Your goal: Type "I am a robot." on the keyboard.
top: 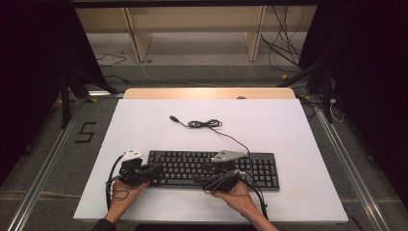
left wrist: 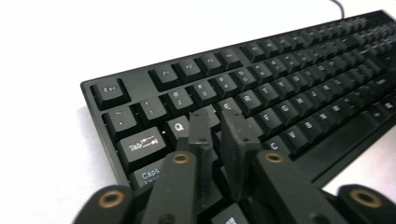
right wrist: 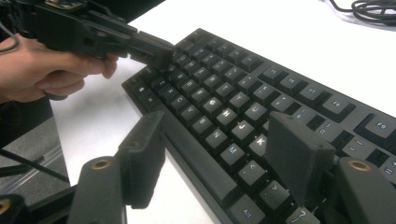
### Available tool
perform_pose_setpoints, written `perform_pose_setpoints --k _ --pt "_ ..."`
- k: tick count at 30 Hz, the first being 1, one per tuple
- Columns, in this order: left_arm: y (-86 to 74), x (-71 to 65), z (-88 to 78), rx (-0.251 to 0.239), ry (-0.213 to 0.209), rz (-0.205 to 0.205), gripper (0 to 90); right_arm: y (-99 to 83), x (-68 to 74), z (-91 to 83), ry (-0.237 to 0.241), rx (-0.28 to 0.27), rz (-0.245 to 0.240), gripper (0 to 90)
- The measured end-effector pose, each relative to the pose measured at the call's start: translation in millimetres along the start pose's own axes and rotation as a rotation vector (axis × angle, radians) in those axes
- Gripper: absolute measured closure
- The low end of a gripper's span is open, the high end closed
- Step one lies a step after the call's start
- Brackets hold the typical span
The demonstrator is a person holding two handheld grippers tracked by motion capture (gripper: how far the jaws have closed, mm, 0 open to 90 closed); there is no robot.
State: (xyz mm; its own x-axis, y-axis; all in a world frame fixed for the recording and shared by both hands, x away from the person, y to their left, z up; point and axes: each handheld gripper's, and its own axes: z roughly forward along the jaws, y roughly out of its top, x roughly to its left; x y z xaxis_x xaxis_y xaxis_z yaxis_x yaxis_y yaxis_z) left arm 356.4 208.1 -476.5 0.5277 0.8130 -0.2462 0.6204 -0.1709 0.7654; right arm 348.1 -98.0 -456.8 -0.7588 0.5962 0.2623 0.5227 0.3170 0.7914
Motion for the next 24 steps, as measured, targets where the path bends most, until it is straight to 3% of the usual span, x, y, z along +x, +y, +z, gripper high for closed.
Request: perform_pose_setpoints --k 12,24 --pt "-1.1 -5.2 -11.8 -0.051 -0.078 0.0 62.2 0.7 -4.1 2.5 -0.033 0.01 0.025 55.2" --pt "-2.4 -6.6 -13.5 -0.055 -0.096 -0.03 44.2 0.7 -6.0 8.6 -0.031 0.027 0.018 75.6"
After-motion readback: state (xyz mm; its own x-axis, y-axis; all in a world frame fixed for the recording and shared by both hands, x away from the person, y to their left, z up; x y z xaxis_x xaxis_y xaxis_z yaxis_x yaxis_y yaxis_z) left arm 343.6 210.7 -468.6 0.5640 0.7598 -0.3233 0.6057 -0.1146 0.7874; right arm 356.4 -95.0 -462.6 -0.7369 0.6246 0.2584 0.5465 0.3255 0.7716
